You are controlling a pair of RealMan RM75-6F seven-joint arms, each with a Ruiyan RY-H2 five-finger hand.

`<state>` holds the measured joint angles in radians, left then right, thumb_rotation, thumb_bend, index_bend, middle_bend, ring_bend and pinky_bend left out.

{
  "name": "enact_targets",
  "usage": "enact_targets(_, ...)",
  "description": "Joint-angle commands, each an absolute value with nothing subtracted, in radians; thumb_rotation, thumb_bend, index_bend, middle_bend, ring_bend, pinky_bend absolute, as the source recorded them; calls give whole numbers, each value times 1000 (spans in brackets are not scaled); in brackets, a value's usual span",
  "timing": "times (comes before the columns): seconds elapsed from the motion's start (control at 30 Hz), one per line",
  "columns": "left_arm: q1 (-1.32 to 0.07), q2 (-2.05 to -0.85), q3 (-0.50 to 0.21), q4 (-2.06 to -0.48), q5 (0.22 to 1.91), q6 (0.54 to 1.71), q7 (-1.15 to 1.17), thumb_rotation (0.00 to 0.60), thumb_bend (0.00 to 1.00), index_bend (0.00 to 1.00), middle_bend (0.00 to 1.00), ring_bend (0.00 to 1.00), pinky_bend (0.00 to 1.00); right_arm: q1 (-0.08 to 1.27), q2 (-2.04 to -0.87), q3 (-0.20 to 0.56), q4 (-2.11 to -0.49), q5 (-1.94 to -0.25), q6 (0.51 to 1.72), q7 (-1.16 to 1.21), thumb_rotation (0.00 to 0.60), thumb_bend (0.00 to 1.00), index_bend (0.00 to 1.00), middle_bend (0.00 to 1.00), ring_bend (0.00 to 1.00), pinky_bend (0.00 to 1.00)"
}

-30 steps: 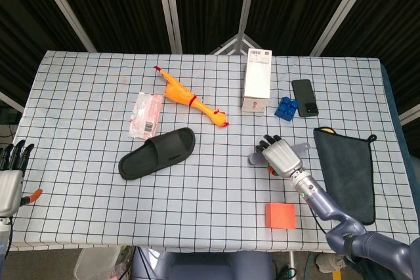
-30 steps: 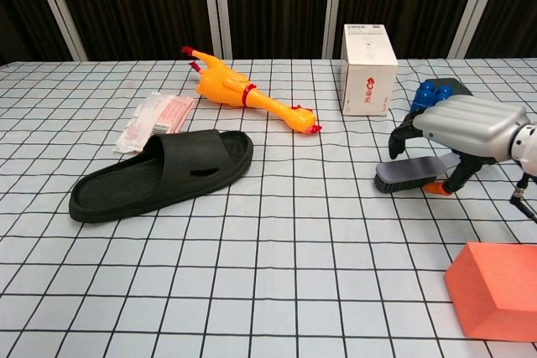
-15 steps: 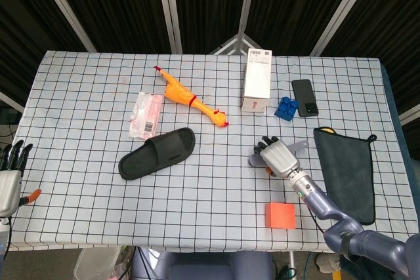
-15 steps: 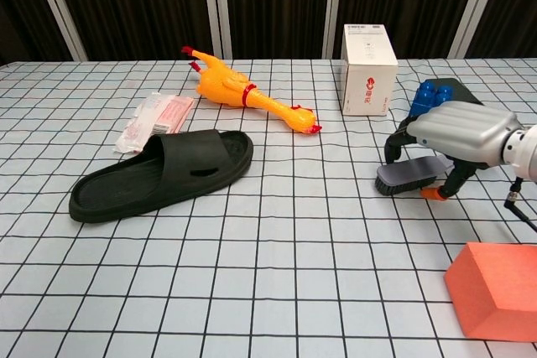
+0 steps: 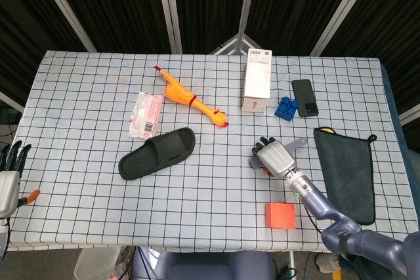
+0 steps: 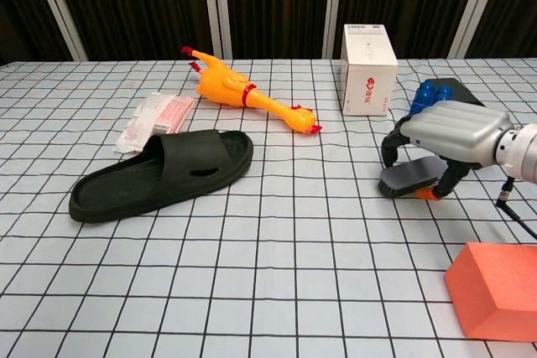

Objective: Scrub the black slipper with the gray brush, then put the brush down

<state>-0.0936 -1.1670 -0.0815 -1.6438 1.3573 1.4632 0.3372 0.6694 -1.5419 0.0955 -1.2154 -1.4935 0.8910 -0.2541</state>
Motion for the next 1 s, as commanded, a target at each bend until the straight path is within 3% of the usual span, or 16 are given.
enact_targets(0.03,-93,-1166,-80,-1644,1359,1464,336,600,83,0,0,0,55,670,-1544,93,-1215,-1489,891,-257,600,324,433,380,240,372)
enact_targets(0.3,-94,-1166,-78,-1645,1361,1465,336,600,83,0,0,0,55,674,-1546,90,-1212,-1482,896,-258,600,323,477,412,266,382)
enact_targets(0.5,-96,-1166,-76,-1645,1362,1463,338,600,84,0,0,0,55,676,-1548,87,-1210,-1479,899,-255,600,331,540,462,326,451)
enact_targets(0.73,-97,-1167,-73,-1646,1364,1463,340,600,83,0,0,0,55,676,-1546,78,-1212,-1487,912,-237,600,512,599,513,388,517)
enact_targets(1.0,-100,-1170,-69,-1647,1369,1459,345,600,83,0,0,0,55,674,-1543,68,-1210,-1503,933,-207,600,562,673,577,453,582)
